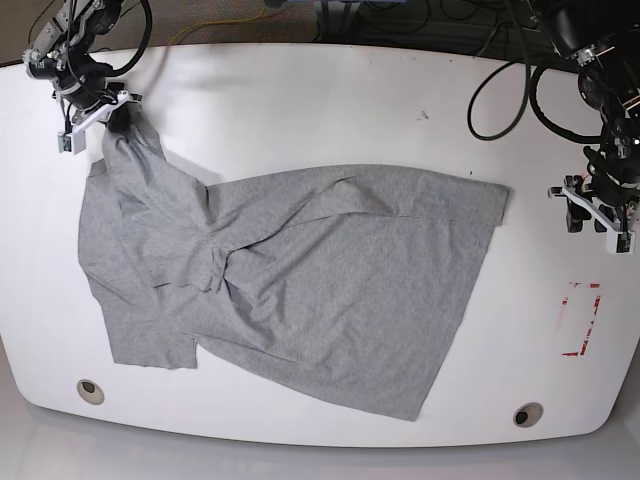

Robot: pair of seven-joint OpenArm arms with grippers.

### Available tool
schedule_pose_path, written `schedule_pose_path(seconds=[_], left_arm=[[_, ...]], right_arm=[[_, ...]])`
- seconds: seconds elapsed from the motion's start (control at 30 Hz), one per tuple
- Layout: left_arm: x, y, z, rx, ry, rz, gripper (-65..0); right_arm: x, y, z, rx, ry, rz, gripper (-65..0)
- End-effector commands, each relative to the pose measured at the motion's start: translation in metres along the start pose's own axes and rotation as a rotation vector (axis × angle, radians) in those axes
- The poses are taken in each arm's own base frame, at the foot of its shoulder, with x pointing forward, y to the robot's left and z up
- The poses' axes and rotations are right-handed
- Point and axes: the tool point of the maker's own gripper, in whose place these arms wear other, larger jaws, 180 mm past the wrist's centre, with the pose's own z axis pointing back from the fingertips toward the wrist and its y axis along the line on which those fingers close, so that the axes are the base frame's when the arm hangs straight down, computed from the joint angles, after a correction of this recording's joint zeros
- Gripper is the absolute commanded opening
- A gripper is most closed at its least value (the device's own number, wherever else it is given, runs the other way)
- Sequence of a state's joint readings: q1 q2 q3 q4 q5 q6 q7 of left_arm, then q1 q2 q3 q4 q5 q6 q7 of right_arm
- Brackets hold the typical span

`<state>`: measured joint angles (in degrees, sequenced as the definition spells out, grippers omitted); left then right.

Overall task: Layout the t-shirt on the table in an organized manner, then fold the t-shirt properly
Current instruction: 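Grasp the shirt's side edge with the left gripper while right holds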

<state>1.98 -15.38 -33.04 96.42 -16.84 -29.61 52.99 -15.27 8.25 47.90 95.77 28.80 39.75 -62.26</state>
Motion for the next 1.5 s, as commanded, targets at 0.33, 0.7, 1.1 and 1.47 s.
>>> schedule_pose_path(seconds=[0.33,0.7,1.1,1.47], left_arm=[[-0.015,-0.014,-0.038,-0.149,0.046,0.058,-37.5],[-0.030,-0.049,-0.053,-0.302,0.073,0.131,-37.5],[-0.018,-0.062,-0.055,-0.357,0.045,0.154,-37.5],[-0.009,-0.084,-0.074,-0.428,0.070,0.168,-37.5]], right_arm=[[0.032,0.007,0.016,-0.015,-0.089,0.084,-63.7],[0.035,0.008,0.016,-0.015,-0.097,0.087,-63.7],[0.036,0.008,0.017,-0.015,-0.098,0.088,-63.7],[0.036,0.008,0.017,-0.014,-0.099,0.088,-63.7]])
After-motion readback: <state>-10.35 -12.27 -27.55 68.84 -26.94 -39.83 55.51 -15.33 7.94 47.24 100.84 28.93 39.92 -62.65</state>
